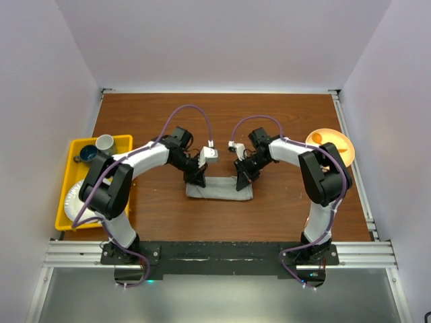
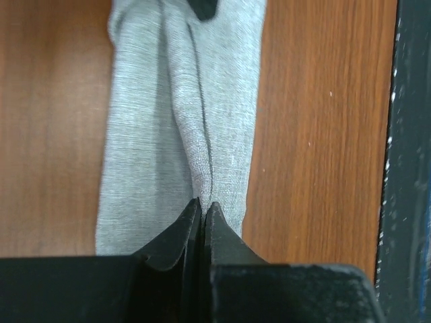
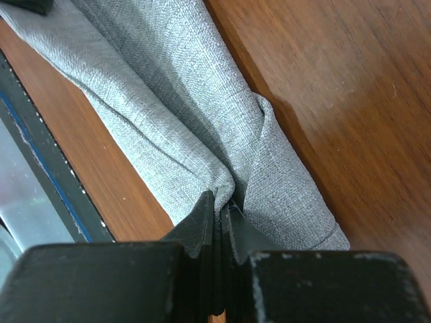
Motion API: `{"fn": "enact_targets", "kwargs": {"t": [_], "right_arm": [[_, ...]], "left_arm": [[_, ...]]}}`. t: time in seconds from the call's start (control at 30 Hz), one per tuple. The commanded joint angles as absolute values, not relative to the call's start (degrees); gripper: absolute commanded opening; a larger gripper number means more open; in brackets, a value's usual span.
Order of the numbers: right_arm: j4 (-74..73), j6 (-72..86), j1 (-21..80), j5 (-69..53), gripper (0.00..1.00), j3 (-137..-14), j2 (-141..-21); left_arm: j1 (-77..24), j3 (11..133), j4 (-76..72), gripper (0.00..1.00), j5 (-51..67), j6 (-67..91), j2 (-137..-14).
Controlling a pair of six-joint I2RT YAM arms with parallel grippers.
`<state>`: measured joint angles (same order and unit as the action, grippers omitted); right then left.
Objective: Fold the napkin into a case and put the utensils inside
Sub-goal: Fold the 2/3-rectangle-folded napkin at the center of the board.
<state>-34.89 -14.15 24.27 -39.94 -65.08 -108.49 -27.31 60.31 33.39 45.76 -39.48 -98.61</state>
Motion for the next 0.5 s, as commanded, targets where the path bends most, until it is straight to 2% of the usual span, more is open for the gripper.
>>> {"fn": "enact_targets", "kwargs": {"t": [0.0,0.13,0.47], "right_arm": [[-38.9,-15.3,23.7,-36.8,0.0,-68.2,-111.6],[-39.4,-14.8,23.7,-36.6,0.0,-69.4,-113.1],[-39.7,-7.9,23.8,-42.4,0.0,-73.2,-109.0]], "left_arm": [[-23.4,65.9,35.1,0.01,48.4,-34.8,-102.7],[-20.3,68.2,34.3,0.0,48.6,-31.2,-108.9],[-20.1,66.1,33.9,0.0,46.0,-32.9,-113.6]]}}
